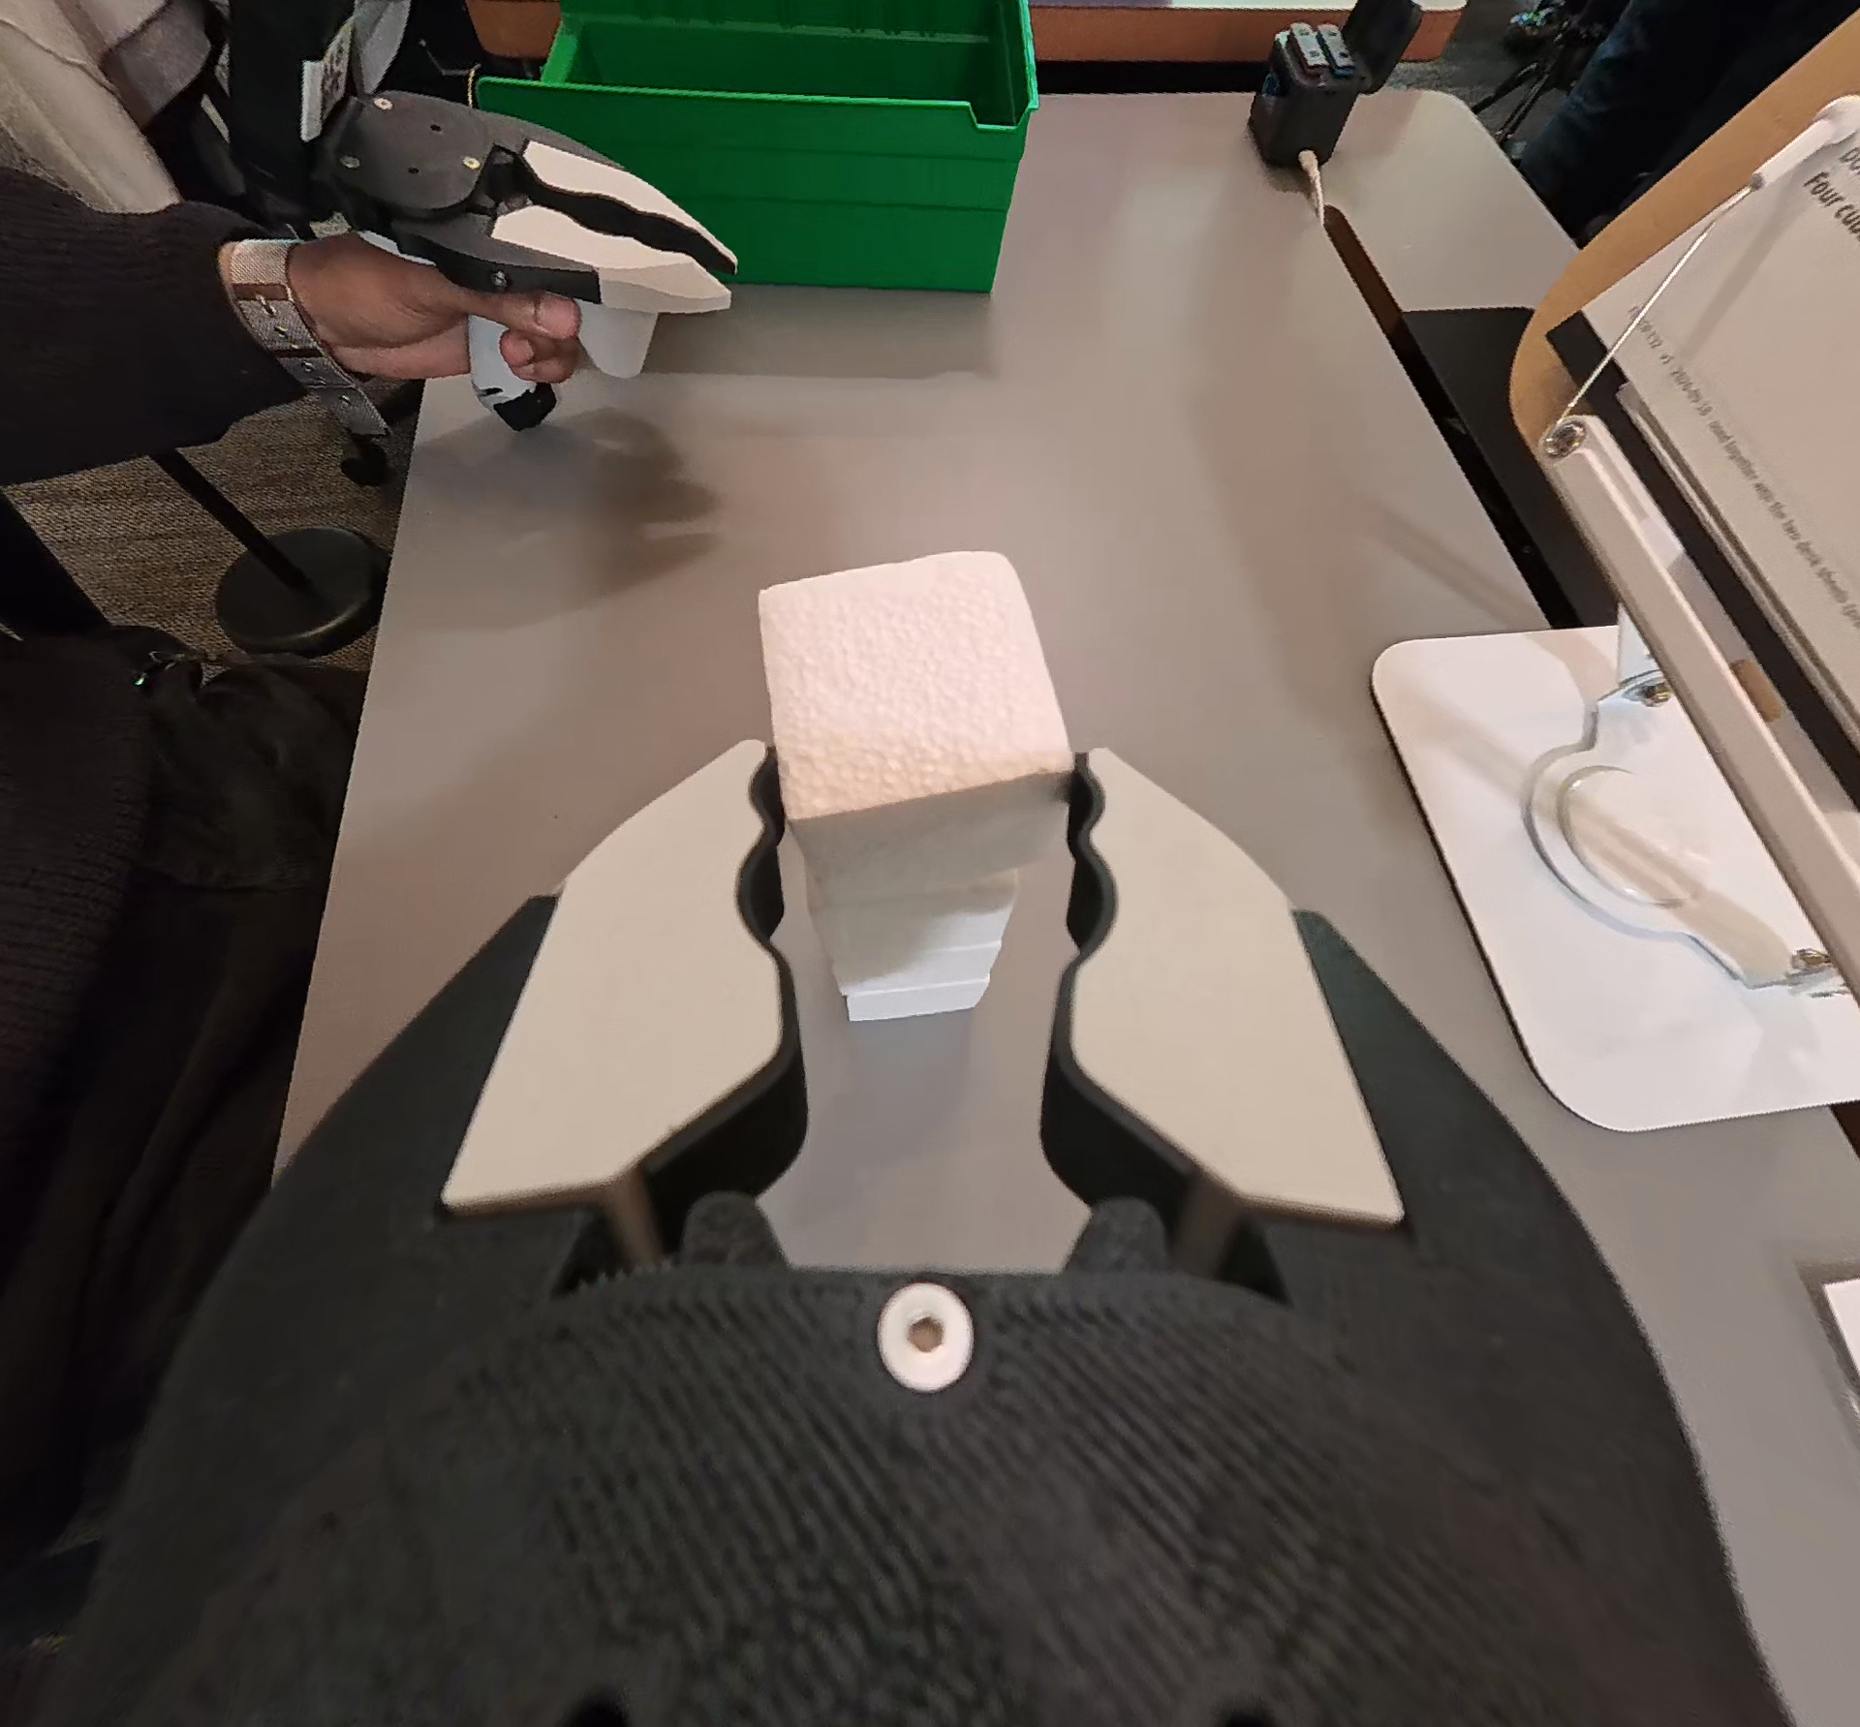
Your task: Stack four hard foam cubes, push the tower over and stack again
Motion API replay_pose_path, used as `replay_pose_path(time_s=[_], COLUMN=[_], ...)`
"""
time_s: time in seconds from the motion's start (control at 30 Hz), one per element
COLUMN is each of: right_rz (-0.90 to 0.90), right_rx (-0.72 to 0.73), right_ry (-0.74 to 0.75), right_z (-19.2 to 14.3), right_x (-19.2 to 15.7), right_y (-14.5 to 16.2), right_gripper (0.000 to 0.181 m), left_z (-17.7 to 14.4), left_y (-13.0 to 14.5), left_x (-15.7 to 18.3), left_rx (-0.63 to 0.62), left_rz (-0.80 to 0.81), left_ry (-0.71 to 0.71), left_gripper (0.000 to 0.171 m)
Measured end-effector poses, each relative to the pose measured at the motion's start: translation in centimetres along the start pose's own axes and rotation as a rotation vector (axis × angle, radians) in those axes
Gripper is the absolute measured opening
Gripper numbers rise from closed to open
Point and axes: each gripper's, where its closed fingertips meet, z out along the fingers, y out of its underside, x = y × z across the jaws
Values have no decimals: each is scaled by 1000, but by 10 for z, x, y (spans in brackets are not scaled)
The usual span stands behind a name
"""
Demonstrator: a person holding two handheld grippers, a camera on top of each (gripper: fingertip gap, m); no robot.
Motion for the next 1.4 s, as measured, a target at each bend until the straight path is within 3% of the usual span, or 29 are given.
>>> replay_pose_path(time_s=[0.2, 0.57, 1.03, 1.4], right_rz=[17, 13, 56, -12], right_rx=[11, 15, -86, -168], right_ry=[-6, 23, -20, 20], right_z=[2, -7, 4, 11], right_x=[-3, -2, -5, 0], right_y=[-3, -5, 20, 41], right_gripper=[72, 72, 80, 74], left_z=[0, 1, 0, 0], left_y=[1, 2, 0, 0], left_x=[0, -1, -2, -2], left_rx=[-4, -11, -1, -5], left_rz=[3, 2, 2, 2], left_ry=[-2, -6, -13, -14], left_gripper=[20, 20, 19, 20])
